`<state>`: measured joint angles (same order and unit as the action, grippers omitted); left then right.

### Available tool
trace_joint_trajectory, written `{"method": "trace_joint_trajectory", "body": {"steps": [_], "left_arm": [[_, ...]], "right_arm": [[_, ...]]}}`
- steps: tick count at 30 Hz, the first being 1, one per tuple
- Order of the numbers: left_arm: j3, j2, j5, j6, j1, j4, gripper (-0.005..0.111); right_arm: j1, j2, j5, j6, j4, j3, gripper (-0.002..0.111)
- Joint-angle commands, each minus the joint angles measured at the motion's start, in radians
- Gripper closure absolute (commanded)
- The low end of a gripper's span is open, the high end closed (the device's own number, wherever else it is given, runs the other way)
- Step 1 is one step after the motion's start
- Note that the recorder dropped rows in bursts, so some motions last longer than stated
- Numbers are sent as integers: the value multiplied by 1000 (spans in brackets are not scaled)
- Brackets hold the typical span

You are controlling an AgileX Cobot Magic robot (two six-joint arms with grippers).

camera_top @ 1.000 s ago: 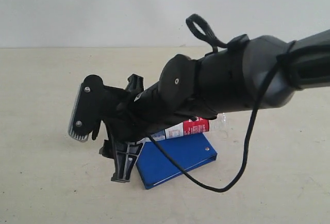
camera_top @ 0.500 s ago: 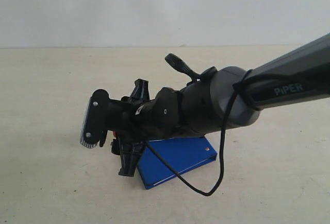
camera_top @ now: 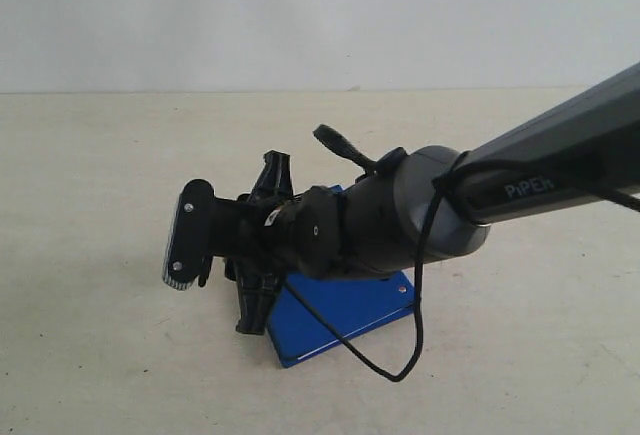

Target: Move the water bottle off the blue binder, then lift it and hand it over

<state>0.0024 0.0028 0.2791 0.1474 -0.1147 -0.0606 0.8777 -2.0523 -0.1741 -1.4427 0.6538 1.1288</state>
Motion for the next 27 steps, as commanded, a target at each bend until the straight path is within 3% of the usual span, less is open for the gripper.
{"method": "trace_joint_trajectory", "body": {"steps": [1, 12, 20, 23, 27], "left_arm": [[-2, -3, -10, 3, 7, -10, 102], [-2, -3, -10, 3, 7, -10, 102], [-2, -3, -10, 3, 7, -10, 102], [-2, -3, -10, 3, 7, -10, 102], [-2, -3, -10, 3, 7, -10, 102]], "right_arm": [[-1, 8, -21, -68, 97, 1, 80], [-1, 269, -364, -95, 416, 1, 80], [-18, 343, -651, -342, 688, 1, 80], [-69, 343, -690, -342, 716, 1, 80], [-141, 343, -725, -200, 735, 1, 80]]}}
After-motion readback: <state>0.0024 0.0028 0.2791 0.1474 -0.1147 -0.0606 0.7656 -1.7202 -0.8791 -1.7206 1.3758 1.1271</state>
